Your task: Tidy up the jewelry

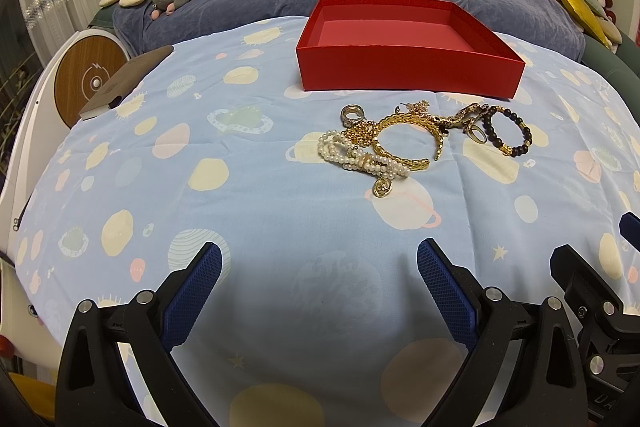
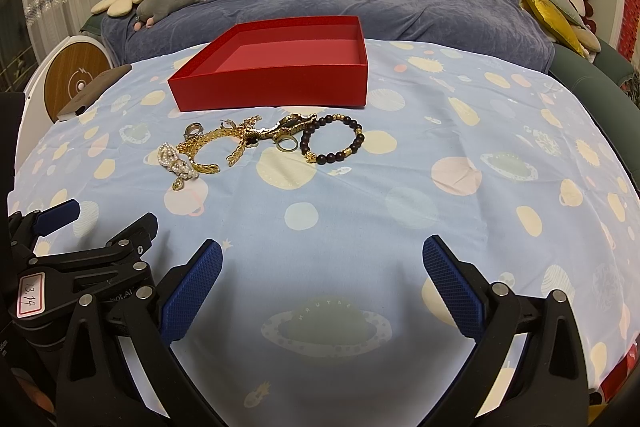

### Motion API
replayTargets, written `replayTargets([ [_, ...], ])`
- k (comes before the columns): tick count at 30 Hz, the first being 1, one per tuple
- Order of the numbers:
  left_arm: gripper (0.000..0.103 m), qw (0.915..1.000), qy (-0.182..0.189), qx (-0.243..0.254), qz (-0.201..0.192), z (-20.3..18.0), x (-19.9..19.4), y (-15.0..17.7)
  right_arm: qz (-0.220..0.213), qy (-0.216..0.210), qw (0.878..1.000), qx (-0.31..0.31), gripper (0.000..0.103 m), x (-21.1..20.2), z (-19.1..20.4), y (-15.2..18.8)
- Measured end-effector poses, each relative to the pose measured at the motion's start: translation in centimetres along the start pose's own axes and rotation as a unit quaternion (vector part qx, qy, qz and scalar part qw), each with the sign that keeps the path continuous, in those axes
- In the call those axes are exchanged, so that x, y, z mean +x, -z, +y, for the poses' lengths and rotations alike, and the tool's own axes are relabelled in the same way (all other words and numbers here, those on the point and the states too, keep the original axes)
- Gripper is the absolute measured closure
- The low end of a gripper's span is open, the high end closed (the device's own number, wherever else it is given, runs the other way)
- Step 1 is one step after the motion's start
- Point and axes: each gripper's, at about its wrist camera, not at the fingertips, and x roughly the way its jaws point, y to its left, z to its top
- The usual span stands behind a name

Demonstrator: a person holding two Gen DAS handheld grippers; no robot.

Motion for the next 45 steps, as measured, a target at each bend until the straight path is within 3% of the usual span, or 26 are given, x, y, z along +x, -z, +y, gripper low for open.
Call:
replayTargets([
  [17, 0.008, 1.0, -0.01, 0.0, 0.001, 0.6, -0.2, 0.5, -0.001, -0.004, 1.0, -0.006, 0.005, 0.1, 0.0, 0.7],
  [31, 0.006, 0.9999, -0.001, -0.014, 0.006, 2.9, -2.0, -0.7, 0.015, -0.022, 1.0, 0.015, 0.005, 0.2, -1.2, -1.2],
  [40, 0.006, 0.9977, 0.053, 0.005, 0.043, 3.5, 1.0, -3.6, 0.035, -0.024, 0.999, 0.006, 0.005, 1.7, -1.8, -3.7],
  [45, 0.006, 0.9945, 0.082, -0.033, 0.056, 3.2, 2.7, -4.8, 0.022, -0.008, 1.0, -0.015, 0.005, 2.6, -1.8, -5.6],
])
